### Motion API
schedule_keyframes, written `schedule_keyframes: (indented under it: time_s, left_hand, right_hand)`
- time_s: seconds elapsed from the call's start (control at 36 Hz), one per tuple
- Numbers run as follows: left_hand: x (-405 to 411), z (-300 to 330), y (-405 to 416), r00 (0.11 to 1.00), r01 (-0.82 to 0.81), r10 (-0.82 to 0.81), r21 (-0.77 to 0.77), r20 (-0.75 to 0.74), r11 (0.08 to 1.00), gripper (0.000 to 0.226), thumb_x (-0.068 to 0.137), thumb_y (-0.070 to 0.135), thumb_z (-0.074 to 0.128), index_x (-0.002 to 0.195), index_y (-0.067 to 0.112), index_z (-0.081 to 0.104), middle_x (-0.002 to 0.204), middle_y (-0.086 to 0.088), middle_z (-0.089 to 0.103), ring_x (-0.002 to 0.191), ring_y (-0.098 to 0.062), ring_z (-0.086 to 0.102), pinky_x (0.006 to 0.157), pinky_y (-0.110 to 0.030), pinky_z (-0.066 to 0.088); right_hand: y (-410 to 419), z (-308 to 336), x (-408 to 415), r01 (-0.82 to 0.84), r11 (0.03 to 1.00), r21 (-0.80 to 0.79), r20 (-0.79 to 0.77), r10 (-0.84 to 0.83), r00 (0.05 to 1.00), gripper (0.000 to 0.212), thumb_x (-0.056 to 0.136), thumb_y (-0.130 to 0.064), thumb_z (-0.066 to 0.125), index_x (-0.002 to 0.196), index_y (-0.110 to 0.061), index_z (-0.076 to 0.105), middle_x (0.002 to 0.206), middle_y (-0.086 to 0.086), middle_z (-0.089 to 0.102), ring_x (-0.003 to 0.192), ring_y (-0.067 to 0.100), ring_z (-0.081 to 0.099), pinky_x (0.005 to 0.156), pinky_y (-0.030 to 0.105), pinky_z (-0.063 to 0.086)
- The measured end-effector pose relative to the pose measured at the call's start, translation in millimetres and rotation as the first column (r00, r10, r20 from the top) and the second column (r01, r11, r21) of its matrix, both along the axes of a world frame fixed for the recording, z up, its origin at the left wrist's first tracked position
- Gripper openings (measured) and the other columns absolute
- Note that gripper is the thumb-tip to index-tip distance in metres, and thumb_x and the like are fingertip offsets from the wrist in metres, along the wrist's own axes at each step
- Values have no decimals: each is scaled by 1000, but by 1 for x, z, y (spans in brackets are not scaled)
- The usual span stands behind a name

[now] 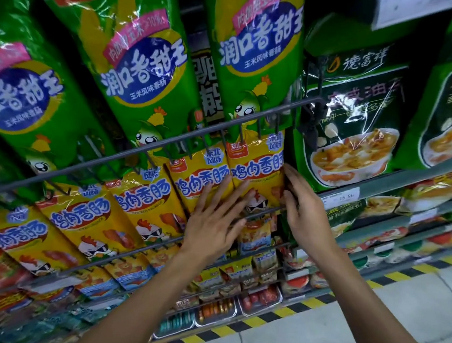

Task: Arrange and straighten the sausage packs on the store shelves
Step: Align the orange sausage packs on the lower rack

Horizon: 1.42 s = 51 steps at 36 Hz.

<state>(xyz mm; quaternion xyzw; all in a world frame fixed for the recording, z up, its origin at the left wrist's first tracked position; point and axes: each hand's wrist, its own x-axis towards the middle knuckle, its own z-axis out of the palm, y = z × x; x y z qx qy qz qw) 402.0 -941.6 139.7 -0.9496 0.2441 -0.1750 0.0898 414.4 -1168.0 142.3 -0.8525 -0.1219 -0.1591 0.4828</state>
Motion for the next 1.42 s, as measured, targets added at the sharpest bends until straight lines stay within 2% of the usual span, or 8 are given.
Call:
schedule_keyframes:
  time_s: [0.17,0.33,0.5,0.69,0.89,1.06,1.19,1.42]
  left_hand:
    - [1,-1,0,1000,22,-21,-18,17,1000,64,109,52,32,163,30,8,171,7,0,158,-23,-2,127,-51,-4]
    - [-1,-6,6,999,41,-41,-3,18,999,63,109,50,34,163,31,9,171,7,1,158,-28,-2,127,-52,-2]
    - [-3,-7,1,1000,0,0,-42,3,999,62,109,48,35,163,31,10,171,6,1,158,-28,-3,127,-53,-4]
    - [-5,-9,-2,1000,-21,20,-60,-7,998,63,109,50,34,163,31,9,171,6,2,158,-28,-3,127,-53,-4]
    - [-12,-12,-4,1000,15,-14,-147,8,989,61,108,36,46,162,26,20,171,0,10,158,-32,2,126,-57,2]
    - [-66,-59,-7,991,61,-107,-456,-77,888,55,102,12,58,154,15,41,166,-6,28,156,-33,18,125,-57,16]
    - [-102,-96,-14,975,-102,-33,-579,-218,809,53,104,16,51,156,21,39,166,3,27,155,-24,19,128,-36,12]
    - [-98,-118,-40,762,-577,55,-637,-645,512,67,104,19,54,160,37,20,165,17,20,152,-5,20,109,-6,32]
  right_hand:
    - [13,0,8,28,997,-68,-20,-29,999,64,105,-22,50,161,-21,18,158,4,39,130,26,53,99,44,52]
    - [24,-12,4,98,994,50,3,-98,995,64,106,-23,49,160,-30,16,157,2,42,122,26,60,86,24,51]
    - [36,-19,-5,186,982,32,148,-189,971,60,107,-11,48,160,-18,22,167,-2,21,150,-2,20,105,5,32]
    - [14,-47,-7,-28,985,-169,218,65,974,56,103,2,49,156,-6,32,167,5,21,156,25,15,121,53,29]
    - [-4,-37,-22,-144,984,-108,153,160,975,58,102,-2,54,156,-9,32,167,-1,23,154,17,21,124,32,25]
    - [-23,-73,-56,-69,998,-6,120,69,990,49,97,0,60,145,-5,50,149,5,51,141,12,44,116,23,35]
    - [-30,-100,-59,-157,987,28,-194,159,968,49,101,-14,59,148,-21,48,141,-10,57,118,-11,54,94,4,41]
    - [-15,-136,-25,-214,977,-15,-451,185,873,64,100,-31,61,155,-13,33,150,0,50,134,15,51,109,35,46]
